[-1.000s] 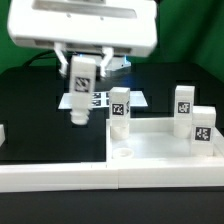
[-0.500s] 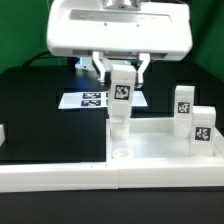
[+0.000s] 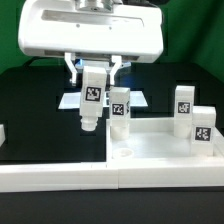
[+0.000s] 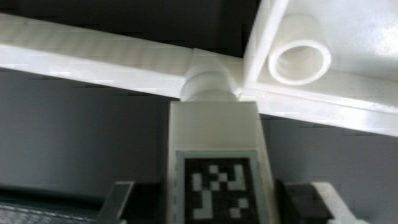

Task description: Assemble square table

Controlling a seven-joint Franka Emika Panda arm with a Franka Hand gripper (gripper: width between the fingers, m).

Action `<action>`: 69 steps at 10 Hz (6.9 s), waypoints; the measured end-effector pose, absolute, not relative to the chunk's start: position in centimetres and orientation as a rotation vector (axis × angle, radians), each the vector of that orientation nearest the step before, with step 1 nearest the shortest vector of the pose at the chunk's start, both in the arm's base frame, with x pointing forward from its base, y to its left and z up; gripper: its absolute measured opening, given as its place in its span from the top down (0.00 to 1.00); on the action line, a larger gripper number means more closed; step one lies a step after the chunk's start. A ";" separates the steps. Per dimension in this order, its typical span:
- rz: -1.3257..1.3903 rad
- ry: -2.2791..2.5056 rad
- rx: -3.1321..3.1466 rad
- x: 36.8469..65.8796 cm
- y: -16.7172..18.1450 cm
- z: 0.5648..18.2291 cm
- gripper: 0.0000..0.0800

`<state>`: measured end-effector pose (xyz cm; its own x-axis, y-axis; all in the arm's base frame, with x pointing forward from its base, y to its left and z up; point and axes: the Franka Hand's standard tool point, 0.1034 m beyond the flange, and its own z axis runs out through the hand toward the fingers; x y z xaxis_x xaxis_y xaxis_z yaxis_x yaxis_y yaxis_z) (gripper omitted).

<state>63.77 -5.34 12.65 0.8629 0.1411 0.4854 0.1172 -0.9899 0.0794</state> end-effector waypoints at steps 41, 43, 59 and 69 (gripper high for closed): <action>0.387 0.176 3.222 65.4 0.3 8.0 0.19; 0.248 0.172 3.267 65.3 0.5 8.3 0.19; 0.072 -0.558 3.261 66.2 -1.6 8.0 0.64; -0.121 -2.356 2.417 66.5 -0.8 7.7 0.64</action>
Offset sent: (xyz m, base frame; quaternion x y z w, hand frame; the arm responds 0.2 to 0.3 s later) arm 0.0184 0.0364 -0.0118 -0.0234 0.0506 0.0296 0.9980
